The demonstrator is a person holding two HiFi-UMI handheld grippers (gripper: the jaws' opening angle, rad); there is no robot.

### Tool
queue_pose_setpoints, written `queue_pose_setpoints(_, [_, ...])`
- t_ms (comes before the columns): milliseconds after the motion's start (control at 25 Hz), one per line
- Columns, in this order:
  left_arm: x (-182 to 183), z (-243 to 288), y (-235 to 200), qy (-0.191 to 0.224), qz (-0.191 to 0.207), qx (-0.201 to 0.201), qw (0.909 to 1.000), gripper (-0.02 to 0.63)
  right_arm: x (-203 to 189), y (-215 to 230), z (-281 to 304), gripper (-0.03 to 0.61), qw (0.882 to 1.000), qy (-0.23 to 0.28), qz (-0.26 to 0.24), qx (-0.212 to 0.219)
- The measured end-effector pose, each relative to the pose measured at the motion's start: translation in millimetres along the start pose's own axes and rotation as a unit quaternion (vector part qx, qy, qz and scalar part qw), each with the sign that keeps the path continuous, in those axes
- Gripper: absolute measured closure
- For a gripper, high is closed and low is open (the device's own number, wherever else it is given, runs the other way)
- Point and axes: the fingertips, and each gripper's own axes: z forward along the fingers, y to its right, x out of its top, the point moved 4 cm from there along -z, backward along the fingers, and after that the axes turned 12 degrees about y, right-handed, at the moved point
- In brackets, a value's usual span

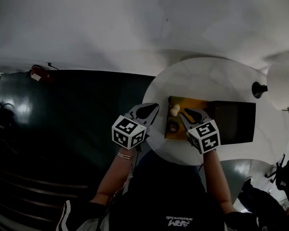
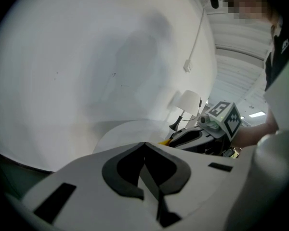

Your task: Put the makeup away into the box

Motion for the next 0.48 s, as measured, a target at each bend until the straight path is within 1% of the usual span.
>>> queue_pose_setpoints(80, [6,1,4,0.006,0.007,-0.003,1.0,0.597,6,2,-8,0.476,1.0,0.011,-0.003,-0.005])
queue_pose_setpoints(240, [18,5,13,0.018,0.022,-0.005,0.9996,0.595,17,6,-26,0.505,0.999,0.036,-0.003,-0.012])
queue_pose_setpoints(360, [28,7,21,0.029,0.034,0.001,0.999,0.597,26,11,-43,0.532,0.998,0.057,-0.009,-0.018])
queue_pose_setpoints(480, [37,10,28,0.04,0.052,0.009,0.9978,0.597,34,18,-59,0.54,0.997,0.075,-0.018,-0.025])
